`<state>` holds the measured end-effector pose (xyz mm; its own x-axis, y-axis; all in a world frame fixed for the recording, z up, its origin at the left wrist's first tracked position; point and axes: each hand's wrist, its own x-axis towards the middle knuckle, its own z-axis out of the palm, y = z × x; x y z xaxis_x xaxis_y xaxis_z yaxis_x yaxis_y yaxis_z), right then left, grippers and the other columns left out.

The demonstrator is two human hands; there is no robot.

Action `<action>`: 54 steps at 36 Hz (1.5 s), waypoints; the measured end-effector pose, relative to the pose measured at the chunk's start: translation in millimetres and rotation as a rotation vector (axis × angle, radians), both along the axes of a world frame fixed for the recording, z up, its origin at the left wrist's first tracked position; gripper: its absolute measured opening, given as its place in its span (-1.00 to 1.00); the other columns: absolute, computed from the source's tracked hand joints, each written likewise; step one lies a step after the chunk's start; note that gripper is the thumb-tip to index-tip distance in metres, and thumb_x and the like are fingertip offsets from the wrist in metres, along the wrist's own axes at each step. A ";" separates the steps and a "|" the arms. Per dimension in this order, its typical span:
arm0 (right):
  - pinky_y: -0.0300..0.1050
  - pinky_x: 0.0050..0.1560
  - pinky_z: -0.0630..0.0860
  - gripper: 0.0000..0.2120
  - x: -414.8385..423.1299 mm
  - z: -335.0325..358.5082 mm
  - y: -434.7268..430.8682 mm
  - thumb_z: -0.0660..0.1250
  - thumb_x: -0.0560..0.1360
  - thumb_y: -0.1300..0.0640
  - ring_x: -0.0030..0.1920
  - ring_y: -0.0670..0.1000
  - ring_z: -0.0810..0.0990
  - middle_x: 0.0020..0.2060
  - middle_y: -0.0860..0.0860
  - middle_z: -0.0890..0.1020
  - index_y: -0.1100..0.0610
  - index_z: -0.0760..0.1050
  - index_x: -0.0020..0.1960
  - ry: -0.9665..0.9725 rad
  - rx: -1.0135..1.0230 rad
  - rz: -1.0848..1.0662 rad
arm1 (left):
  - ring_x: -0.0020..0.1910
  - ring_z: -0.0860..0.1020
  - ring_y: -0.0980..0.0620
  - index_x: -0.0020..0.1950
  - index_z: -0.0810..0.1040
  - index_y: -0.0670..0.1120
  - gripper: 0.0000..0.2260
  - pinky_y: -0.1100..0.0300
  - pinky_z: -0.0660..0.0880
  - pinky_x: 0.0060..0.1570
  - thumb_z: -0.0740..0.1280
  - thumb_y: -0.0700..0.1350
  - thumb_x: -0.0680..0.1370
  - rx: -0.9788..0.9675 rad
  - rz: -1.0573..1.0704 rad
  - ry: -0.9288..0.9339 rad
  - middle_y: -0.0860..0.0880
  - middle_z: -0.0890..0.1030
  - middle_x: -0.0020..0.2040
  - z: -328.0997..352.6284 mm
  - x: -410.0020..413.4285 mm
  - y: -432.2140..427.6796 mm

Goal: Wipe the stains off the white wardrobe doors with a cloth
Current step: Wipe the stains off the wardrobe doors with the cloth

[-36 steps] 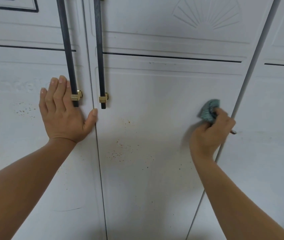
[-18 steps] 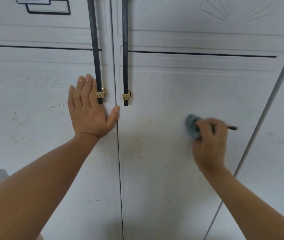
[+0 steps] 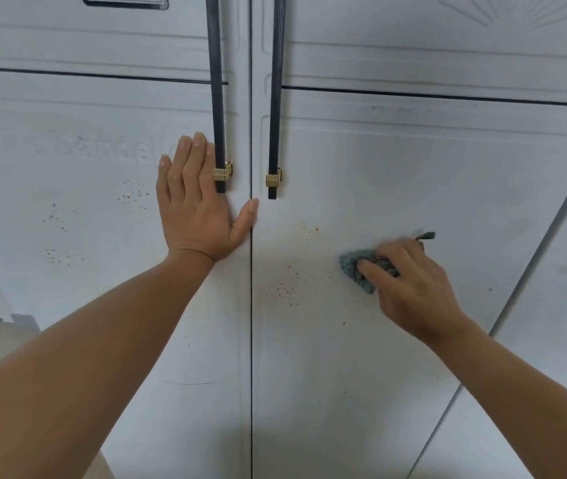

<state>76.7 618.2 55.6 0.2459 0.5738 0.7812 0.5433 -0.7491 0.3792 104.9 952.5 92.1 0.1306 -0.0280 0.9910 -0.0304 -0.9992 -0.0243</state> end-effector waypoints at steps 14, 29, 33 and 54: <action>-0.06 -0.25 0.49 -0.86 -5.0 -10.5 34.8 0.32 0.53 0.32 -0.10 0.15 0.49 -0.09 0.14 0.57 0.21 0.63 0.02 0.018 0.077 0.060 | 0.60 0.17 -0.22 0.61 0.14 -0.30 -0.21 -0.22 0.11 0.59 0.10 0.29 0.63 0.002 -0.002 -0.013 -0.28 0.29 0.59 0.2 0.7 1.3; -0.08 -0.34 0.43 -0.85 -2.2 1.4 53.5 0.36 0.52 0.31 -0.12 0.20 0.49 -0.10 0.21 0.58 0.22 0.66 0.04 -0.059 0.144 0.056 | 0.60 0.20 -0.24 0.60 0.15 -0.31 -0.21 -0.22 0.10 0.59 0.11 0.29 0.63 -0.001 0.008 -0.007 -0.28 0.29 0.59 -0.6 -0.7 0.5; -0.07 -0.35 0.49 -0.83 -0.9 -1.2 44.4 0.36 0.49 0.35 -0.14 0.20 0.54 -0.11 0.20 0.60 0.23 0.67 0.03 -0.044 0.037 0.089 | 0.59 0.21 -0.24 0.61 0.14 -0.29 -0.23 -0.22 0.13 0.58 0.12 0.28 0.63 0.006 0.007 -0.020 -0.28 0.30 0.58 -1.0 0.5 0.8; -0.10 -0.20 0.43 -0.65 4.1 31.3 70.4 0.11 0.65 0.27 -0.10 0.26 0.56 -0.07 0.28 0.58 0.25 0.69 0.05 -0.143 0.547 0.032 | 0.59 0.21 -0.23 0.60 0.18 -0.31 -0.22 -0.20 0.12 0.59 0.12 0.29 0.63 -0.001 -0.006 -0.017 -0.28 0.31 0.58 0.2 -0.2 0.3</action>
